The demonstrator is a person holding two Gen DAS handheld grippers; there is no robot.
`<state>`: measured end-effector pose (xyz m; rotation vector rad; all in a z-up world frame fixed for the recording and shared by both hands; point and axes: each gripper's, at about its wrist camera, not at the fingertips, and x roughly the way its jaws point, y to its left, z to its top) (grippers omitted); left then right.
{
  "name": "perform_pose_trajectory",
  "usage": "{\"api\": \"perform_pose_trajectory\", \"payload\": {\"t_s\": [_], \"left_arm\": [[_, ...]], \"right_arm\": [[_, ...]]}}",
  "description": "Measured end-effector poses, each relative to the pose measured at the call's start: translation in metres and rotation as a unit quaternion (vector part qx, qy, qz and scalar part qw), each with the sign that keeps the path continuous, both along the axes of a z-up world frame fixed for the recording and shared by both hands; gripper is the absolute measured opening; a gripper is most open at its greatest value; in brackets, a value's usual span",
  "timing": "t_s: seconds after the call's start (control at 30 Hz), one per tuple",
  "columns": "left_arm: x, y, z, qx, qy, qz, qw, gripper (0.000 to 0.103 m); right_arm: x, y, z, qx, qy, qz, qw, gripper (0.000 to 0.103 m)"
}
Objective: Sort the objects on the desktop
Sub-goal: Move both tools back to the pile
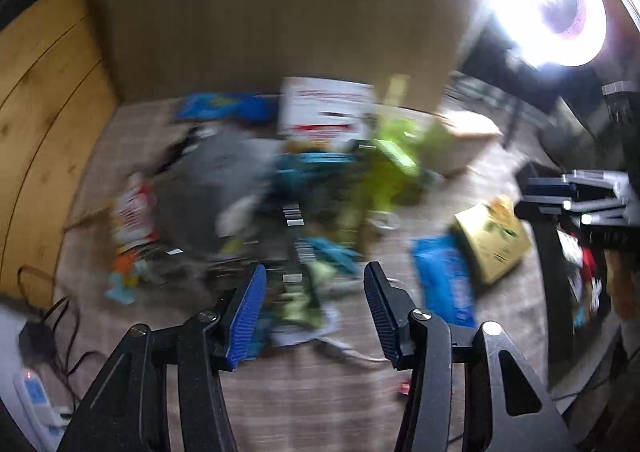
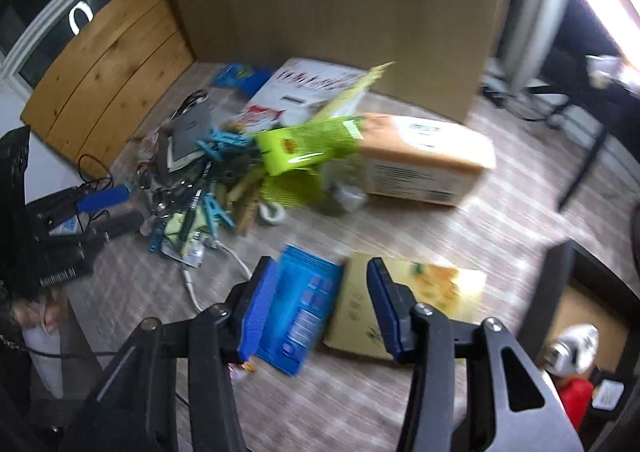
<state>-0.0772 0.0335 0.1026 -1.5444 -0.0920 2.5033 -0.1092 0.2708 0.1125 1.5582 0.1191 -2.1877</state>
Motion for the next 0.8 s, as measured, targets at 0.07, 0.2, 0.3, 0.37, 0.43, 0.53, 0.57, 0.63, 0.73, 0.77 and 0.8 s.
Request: {"api": "perform_pose_trajectory", "payload": {"t_s": [0.07,0.2,0.3,0.37,0.43,0.53,0.57,0.63,0.73,0.77,0.8], "left_arm": [[-0.006,-0.026,-0.007,0.009,-0.008,0.033,0.9994,0.042],[-0.016,-0.072,-0.024,0.036,-0.029,0.098,0.9941,0.037],[-0.022,-0.098,-0.039,0.058,-0.043,0.137,0.9879,0.037],[-0.026,-0.109,-0.046,0.068,-0.049,0.154,0.9846,0.036],[-0.029,-0.115,-0.051,0.075,-0.053,0.164,0.9822,0.036],[-0.033,-0.121,-0.058,0.072,-0.054,0.175,0.9804,0.036],[-0.034,-0.122,-0.060,0.071,-0.055,0.179,0.9797,0.036],[-0.036,-0.126,-0.065,0.083,-0.061,0.186,0.9772,0.036],[-0.037,-0.125,-0.072,0.080,-0.067,0.186,0.9769,0.036],[-0.037,-0.125,-0.073,0.078,-0.068,0.186,0.9771,0.036],[-0.038,-0.124,-0.074,0.079,-0.069,0.186,0.9770,0.036]], "right_arm": [[-0.010,-0.016,-0.012,0.001,-0.015,0.007,1.000,0.038],[-0.031,-0.040,-0.038,0.000,-0.050,0.010,0.999,0.029],[-0.040,-0.050,-0.053,0.002,-0.067,0.011,0.998,0.024],[-0.043,-0.055,-0.059,-0.007,-0.080,0.005,0.997,0.023],[-0.042,-0.060,-0.060,-0.015,-0.086,0.008,0.996,0.023],[-0.035,-0.070,-0.057,-0.021,-0.083,0.020,0.996,0.023],[-0.033,-0.073,-0.056,-0.025,-0.084,0.024,0.996,0.023],[-0.030,-0.081,-0.055,-0.033,-0.086,0.032,0.995,0.023],[-0.027,-0.094,-0.057,-0.042,-0.094,0.036,0.994,0.023],[-0.027,-0.097,-0.058,-0.045,-0.097,0.036,0.994,0.023],[-0.027,-0.103,-0.058,-0.049,-0.100,0.037,0.993,0.023]]}}
